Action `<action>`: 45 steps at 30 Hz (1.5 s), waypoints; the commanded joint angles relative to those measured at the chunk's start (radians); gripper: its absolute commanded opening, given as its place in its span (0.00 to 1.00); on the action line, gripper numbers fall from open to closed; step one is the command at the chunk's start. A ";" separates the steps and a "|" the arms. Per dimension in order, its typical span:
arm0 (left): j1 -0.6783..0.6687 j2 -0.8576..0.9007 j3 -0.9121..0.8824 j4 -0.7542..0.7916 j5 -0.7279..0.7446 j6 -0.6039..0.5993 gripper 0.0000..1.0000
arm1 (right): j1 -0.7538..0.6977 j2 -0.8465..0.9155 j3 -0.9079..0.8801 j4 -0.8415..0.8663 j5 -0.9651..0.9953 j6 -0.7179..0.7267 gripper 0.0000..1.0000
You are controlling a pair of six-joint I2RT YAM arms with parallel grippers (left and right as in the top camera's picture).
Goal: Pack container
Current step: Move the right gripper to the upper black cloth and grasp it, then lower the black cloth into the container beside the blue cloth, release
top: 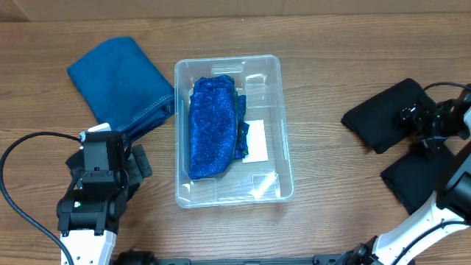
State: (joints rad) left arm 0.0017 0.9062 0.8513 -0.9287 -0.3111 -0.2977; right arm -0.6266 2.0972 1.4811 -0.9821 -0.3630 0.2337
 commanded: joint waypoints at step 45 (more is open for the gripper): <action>0.005 -0.001 0.016 -0.002 -0.003 -0.021 1.00 | 1.026 -0.258 0.071 0.029 -0.035 -0.372 0.09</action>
State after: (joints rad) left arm 0.0017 0.9062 0.8513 -0.9287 -0.3107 -0.2977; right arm 0.3992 1.8252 1.5333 -0.9806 -0.4557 -0.1310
